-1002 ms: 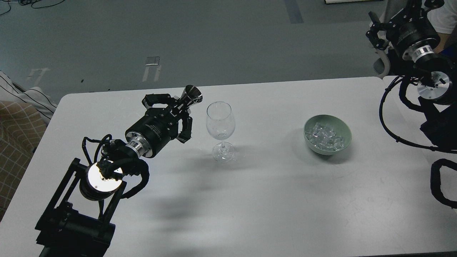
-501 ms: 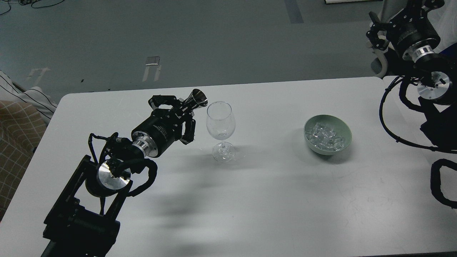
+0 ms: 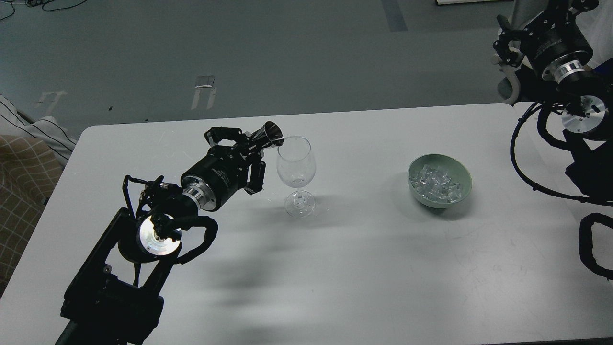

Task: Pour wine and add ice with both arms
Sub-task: 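Tilt the jigger over the wine glass with the left gripper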

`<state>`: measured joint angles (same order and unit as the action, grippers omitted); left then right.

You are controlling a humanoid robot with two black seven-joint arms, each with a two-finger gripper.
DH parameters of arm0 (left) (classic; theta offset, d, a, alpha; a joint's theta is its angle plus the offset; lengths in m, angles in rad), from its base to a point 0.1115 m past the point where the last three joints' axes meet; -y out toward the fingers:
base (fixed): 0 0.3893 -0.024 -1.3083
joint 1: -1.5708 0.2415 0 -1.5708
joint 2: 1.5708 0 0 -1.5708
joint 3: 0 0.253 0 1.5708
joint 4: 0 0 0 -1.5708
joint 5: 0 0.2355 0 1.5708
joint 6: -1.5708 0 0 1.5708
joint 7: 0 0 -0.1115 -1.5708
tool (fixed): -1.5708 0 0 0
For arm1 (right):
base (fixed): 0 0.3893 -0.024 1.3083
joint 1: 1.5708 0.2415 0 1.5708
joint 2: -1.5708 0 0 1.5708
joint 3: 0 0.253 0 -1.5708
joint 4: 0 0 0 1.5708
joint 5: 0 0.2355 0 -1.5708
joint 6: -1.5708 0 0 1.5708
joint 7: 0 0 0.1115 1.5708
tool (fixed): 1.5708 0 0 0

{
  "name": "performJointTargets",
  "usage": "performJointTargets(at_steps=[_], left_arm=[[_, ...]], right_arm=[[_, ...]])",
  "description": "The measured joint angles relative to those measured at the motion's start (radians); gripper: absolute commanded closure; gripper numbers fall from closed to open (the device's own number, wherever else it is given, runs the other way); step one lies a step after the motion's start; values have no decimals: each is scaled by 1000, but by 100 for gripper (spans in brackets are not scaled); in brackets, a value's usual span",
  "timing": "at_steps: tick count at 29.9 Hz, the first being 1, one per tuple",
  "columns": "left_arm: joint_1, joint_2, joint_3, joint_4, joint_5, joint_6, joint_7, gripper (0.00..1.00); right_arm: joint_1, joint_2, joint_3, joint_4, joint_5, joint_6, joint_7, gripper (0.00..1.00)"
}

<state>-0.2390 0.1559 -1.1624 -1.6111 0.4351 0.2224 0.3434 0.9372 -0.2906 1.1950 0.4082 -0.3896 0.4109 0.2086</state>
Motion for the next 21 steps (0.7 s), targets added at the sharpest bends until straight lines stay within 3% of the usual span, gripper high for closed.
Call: performJointTargets(at_steps=[21], left_arm=[[-17, 5, 18, 7, 120, 0, 2, 99]], right_arm=[[0, -21, 1, 37, 2, -3, -2, 0]])
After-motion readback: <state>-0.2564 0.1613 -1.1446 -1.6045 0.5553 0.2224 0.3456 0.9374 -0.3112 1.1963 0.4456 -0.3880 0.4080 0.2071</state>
